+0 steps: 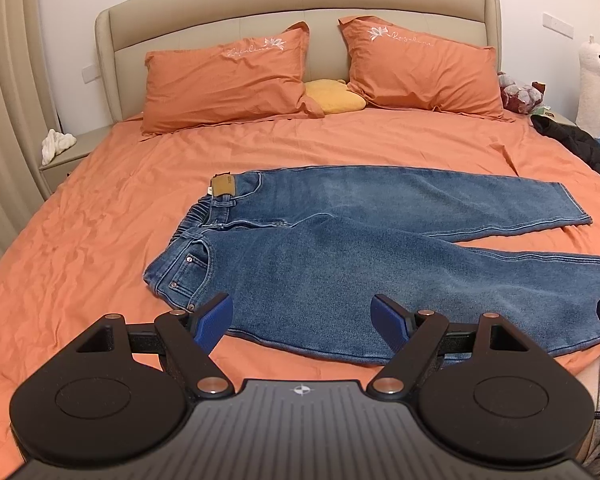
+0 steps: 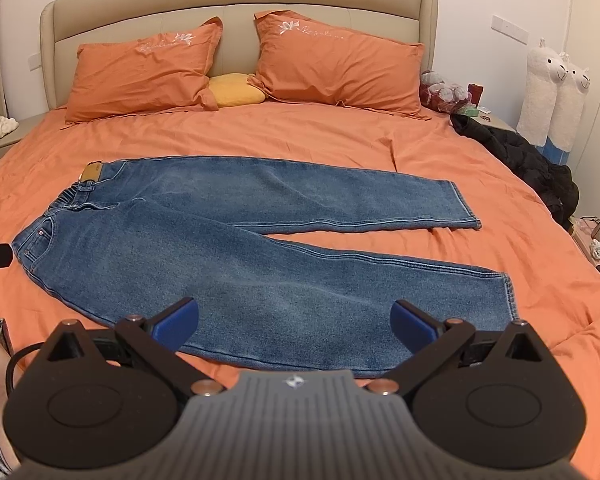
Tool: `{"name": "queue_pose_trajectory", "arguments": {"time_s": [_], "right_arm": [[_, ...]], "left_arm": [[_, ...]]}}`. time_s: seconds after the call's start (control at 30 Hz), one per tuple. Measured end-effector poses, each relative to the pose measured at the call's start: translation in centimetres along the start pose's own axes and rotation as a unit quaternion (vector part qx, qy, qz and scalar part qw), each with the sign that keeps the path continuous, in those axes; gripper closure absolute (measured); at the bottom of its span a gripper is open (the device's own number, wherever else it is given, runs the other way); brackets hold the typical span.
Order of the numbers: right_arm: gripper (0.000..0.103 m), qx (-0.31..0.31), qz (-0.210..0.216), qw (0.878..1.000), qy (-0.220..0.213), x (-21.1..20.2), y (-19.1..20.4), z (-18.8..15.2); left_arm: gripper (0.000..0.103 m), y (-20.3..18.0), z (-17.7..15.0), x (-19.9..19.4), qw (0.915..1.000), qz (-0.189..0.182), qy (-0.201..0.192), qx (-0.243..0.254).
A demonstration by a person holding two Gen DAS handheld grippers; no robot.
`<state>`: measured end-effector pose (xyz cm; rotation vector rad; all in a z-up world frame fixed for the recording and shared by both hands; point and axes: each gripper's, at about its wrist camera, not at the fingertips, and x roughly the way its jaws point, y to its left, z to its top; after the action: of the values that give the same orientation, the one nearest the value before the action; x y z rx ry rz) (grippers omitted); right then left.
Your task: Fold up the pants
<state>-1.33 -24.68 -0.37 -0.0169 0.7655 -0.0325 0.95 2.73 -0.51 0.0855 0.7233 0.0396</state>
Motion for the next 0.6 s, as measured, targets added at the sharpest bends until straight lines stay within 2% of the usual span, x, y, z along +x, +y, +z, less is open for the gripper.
{"name": "queue_pose_trajectory", "arguments": {"time_s": [0.6], "right_arm": [[0.005, 0.001, -0.004, 1.000, -0.002, -0.06, -0.17, -0.04]], "left_arm": [[0.011, -0.10, 0.13, -0.04, 1.0000, 0.002, 0.000, 0.001]]}}
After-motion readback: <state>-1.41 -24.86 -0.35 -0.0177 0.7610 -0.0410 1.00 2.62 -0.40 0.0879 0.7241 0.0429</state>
